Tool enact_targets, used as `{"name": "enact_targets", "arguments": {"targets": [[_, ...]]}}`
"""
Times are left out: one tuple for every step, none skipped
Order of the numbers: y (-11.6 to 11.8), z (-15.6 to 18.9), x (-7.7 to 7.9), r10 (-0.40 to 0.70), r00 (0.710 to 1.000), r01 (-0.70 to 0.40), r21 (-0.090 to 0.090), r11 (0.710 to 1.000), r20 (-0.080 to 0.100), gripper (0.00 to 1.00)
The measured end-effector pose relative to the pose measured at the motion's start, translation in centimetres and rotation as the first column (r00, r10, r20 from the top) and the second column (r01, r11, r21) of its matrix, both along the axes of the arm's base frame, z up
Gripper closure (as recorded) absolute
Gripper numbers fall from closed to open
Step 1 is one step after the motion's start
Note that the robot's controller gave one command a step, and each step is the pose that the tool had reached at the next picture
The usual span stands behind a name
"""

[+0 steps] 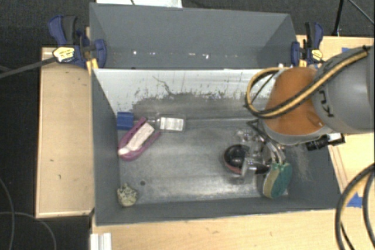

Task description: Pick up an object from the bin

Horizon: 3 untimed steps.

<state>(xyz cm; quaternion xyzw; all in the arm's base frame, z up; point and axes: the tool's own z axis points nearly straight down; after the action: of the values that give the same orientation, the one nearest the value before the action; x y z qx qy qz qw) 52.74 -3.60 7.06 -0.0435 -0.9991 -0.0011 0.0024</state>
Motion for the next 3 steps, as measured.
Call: {"name": "enact_targets", "arguments": {"targets": [[-0.2,0.4,0.2,0.003,1.000,-0.003,-0.003,1.000,0.008,1.00],[1.4,13.9,-0.5,0.033,0.999,-0.032,-0.002,0.999,0.015,1.00],[1.4,13.5,-0.6,0.034,0.999,-0.034,-0.002,0.999,0.008,0.00]]}}
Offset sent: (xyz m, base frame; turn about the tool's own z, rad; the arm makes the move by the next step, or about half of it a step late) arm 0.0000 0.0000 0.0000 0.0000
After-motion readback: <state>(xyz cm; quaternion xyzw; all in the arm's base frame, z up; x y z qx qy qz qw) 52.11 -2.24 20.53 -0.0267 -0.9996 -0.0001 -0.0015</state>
